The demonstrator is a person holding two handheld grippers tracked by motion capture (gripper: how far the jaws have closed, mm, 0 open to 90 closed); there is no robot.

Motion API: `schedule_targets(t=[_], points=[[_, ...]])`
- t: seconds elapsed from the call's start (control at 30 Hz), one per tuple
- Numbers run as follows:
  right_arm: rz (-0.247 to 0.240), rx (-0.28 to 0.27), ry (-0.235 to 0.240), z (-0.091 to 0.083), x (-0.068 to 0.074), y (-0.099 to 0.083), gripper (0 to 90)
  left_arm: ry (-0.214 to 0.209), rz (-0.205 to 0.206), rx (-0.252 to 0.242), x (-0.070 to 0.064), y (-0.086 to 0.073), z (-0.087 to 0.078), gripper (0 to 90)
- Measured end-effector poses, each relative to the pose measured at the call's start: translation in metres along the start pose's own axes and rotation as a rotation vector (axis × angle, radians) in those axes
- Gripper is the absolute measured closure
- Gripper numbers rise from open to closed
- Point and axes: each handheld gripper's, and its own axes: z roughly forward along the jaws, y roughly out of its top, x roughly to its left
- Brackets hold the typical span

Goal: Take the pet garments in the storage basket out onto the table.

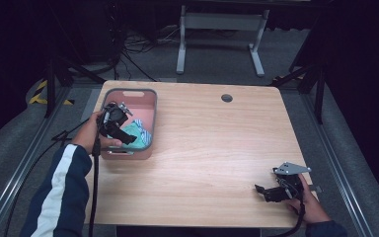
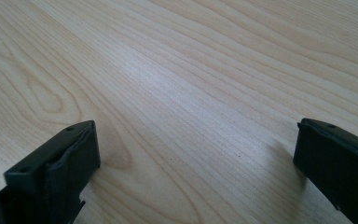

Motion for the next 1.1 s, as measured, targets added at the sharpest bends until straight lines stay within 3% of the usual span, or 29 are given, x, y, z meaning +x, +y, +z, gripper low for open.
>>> schedule_targets(t=[0.2, 0.3, 0.57, 0.7, 0.87, 1.0, 1.1], points=[[0.000, 0.000, 0.000, 0.000, 0.000, 0.000, 0.5, -0.011, -0.032, 0.083, 0.011, 0.013, 0.024, 21.7], [0.000, 0.000, 0.000, 0.000, 0.000, 0.000, 0.5, -0.024, -0.052, 0.109, 0.015, 0.015, 0.032, 22.1], [0.000, 0.000, 0.000, 0.000, 0.000, 0.000, 0.5, -0.003, -0.064, 0.195, 0.020, 0.016, 0.050, 28.1], [0.000, 0.000, 0.000, 0.000, 0.000, 0.000, 0.5, -0.019, -0.094, 0.228, 0.022, 0.017, 0.058, 31.5], [0.000, 0.000, 0.000, 0.000, 0.000, 0.000, 0.5, -0.040, -0.110, 0.311, 0.023, 0.018, 0.072, 34.5], [0.000, 0.000, 0.000, 0.000, 0.000, 0.000, 0.5, -0.044, -0.106, 0.320, 0.024, 0.019, 0.072, 36.8], [0.000, 0.000, 0.000, 0.000, 0.000, 0.000, 0.5, -0.070, -0.122, 0.320, 0.025, 0.019, 0.072, 40.4]])
